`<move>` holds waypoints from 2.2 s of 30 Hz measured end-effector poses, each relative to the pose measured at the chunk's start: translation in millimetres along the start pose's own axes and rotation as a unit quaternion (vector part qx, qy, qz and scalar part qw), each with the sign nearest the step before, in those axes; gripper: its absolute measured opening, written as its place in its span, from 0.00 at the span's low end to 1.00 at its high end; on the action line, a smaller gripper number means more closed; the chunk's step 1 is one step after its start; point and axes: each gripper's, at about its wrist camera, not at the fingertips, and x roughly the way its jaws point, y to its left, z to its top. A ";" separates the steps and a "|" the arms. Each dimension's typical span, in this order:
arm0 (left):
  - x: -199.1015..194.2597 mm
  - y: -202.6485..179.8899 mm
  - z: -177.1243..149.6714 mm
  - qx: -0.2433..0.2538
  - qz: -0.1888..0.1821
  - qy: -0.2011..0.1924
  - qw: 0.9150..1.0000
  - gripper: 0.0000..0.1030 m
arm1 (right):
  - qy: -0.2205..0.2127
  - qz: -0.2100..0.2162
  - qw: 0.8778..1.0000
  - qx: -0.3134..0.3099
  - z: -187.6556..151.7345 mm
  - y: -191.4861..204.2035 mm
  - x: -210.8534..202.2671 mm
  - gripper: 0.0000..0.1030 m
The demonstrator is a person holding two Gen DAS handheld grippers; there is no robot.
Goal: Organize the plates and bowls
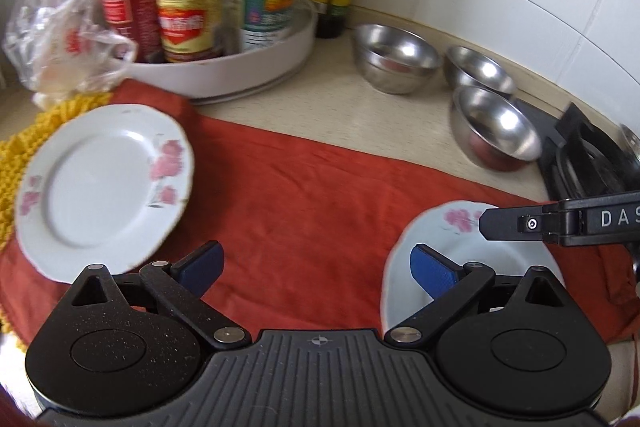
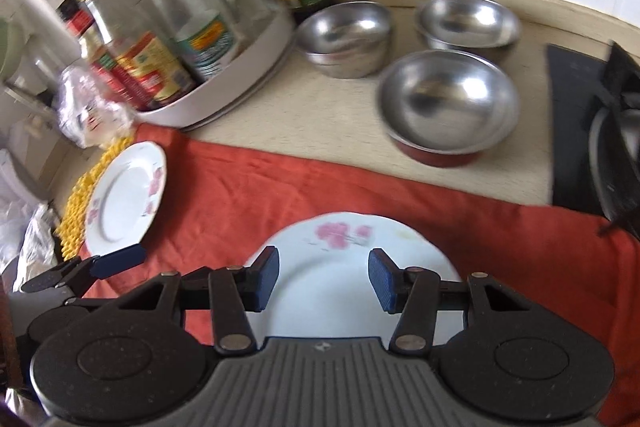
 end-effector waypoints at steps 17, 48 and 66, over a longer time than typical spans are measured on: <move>-12.5 98.1 12.0 -0.111 0.144 -0.020 0.983 1.00 | 0.043 0.090 0.985 -0.138 55.9 102.7 76.8 0.50; 44.8 194.2 38.0 -0.080 0.115 0.031 0.990 0.98 | 0.095 0.083 0.988 -0.089 62.0 165.4 168.4 0.49; 38.0 176.7 34.1 -0.047 0.070 0.036 0.996 0.92 | 0.075 0.067 0.994 -0.050 51.4 158.7 152.6 0.40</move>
